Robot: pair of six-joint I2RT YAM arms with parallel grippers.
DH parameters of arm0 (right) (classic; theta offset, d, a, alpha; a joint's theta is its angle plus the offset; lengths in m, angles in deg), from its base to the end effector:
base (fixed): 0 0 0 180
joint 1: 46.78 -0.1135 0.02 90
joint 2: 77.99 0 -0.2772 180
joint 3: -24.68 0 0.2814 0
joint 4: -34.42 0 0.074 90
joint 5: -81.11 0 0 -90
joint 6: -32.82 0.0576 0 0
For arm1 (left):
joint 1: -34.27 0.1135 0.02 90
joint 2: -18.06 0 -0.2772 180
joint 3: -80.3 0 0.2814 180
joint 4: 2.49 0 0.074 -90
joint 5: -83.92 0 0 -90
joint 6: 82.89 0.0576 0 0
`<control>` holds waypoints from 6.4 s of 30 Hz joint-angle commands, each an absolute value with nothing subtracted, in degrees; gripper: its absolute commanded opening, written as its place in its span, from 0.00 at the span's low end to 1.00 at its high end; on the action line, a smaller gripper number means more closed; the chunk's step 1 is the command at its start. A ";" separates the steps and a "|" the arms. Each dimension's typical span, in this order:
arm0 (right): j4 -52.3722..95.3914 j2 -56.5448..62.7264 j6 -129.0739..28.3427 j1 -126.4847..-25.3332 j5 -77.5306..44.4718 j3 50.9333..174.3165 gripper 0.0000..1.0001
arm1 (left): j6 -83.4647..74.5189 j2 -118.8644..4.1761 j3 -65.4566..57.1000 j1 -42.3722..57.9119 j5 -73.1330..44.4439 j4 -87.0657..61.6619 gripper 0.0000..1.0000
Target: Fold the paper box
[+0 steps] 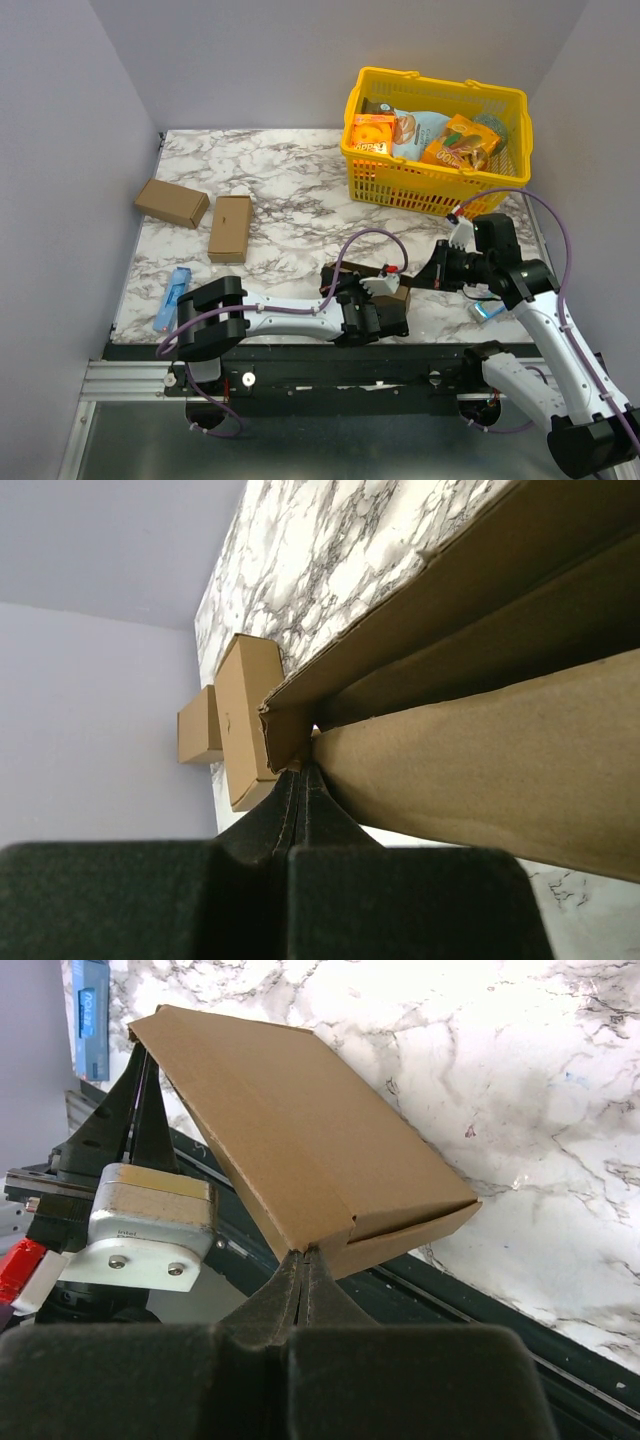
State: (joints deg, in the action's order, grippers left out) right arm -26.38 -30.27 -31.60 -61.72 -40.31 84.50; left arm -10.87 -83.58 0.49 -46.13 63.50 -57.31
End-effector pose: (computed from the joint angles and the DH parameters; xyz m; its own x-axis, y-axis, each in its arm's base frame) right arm 0.1758 0.0780 0.2851 -0.8932 0.1430 -0.4262 -0.1849 0.7473 0.6382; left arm 0.1131 -0.3448 0.1888 -0.2494 0.8287 -0.5011 0.2428 0.5544 0.7960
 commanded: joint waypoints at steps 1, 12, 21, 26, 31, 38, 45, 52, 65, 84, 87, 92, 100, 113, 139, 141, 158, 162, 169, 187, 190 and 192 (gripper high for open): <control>-24.91 -31.14 -32.83 -62.25 -41.59 82.61 0.01 | -16.62 -89.25 2.87 -47.12 37.51 -54.44 0.00; -28.34 -35.09 -37.31 -62.16 -35.61 81.63 0.26 | -14.43 -89.78 1.19 -46.59 37.33 -53.40 0.00; -24.57 -39.22 -41.01 -62.25 -33.77 84.28 0.82 | -9.77 -83.90 6.89 -46.68 37.60 -47.08 0.00; -22.28 -39.33 -45.13 -62.43 -33.49 82.78 0.90 | -7.05 -80.99 10.16 -46.77 36.81 -43.55 0.00; -18.77 -38.88 -45.93 -66.37 -35.43 81.55 0.94 | -5.55 -80.03 11.56 -46.85 36.02 -41.70 0.00; -16.39 -34.40 -44.70 -76.74 -28.32 81.11 0.95 | -5.37 -79.41 11.92 -46.77 34.26 -40.82 0.00; -15.25 -33.78 -43.30 -81.93 -21.73 80.50 0.95 | -5.11 -78.88 12.27 -46.85 33.12 -40.55 0.00; -15.07 -32.55 -41.28 -92.29 -12.24 79.71 0.94 | -5.28 -78.70 11.65 -46.68 31.36 -41.17 0.00; -18.50 -27.63 -34.86 -102.15 1.30 80.06 0.84 | -6.34 -77.74 11.65 -46.50 31.27 -42.40 0.00; -8.84 -18.85 -42.66 -105.76 7.36 82.69 0.39 | -9.50 -70.89 16.66 -44.92 32.68 -41.70 0.00; -4.63 -16.12 -47.94 -105.67 9.21 83.13 0.38 | -9.94 -68.17 18.77 -43.35 32.15 -40.48 0.00; 4.95 -12.08 -55.31 -104.71 10.54 83.13 0.38 | -10.21 -64.21 21.58 -39.74 31.97 -39.42 0.00; 20.23 -7.42 -69.04 -96.99 4.04 82.08 0.37 | -7.58 -61.13 22.64 -32.53 28.12 -35.29 0.00; 26.94 -2.14 -74.93 -90.73 -5.02 81.65 0.42 | 0.07 -61.74 20.79 -24.62 20.99 -29.22 0.00; 2.91 -18.83 -48.50 -90.46 4.89 84.18 0.85 | 0.52 -62.27 19.48 -21.98 15.71 -30.63 0.00; -2.13 -19.19 -43.68 -90.38 6.05 86.03 0.69 | 0.34 -62.18 19.56 -21.98 15.54 -30.71 0.00; -19.03 -25.17 -35.12 -88.62 12.47 85.24 0.52 | -0.80 -62.45 19.48 -21.98 14.83 -31.07 0.00; -17.10 -23.85 -36.70 -88.44 13.26 85.59 0.47 | -0.89 -62.36 19.48 -21.98 14.66 -31.24 0.00; -14.81 -21.57 -37.49 -87.74 13.00 86.39 0.45 | -0.98 -62.09 19.56 -21.98 14.57 -31.24 0.00; -12.70 -18.84 -37.32 -87.56 5.01 88.67 0.02 | -1.68 -62.27 19.65 -21.98 13.34 -30.71 0.00; -13.14 -17.87 -35.21 -87.56 3.42 90.34 0.01 | -1.77 -62.79 19.56 -21.98 13.08 -30.54 0.00; -13.58 -16.91 -33.55 -87.56 2.10 91.92 0.01 | -1.68 -63.32 19.30 -21.98 13.25 -30.71 0.00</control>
State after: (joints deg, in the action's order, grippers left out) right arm -14.47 -18.18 -37.24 -87.53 6.77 88.08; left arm 1.37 -59.61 17.42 -21.54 21.16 -23.08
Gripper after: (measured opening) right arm 0.012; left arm 0.005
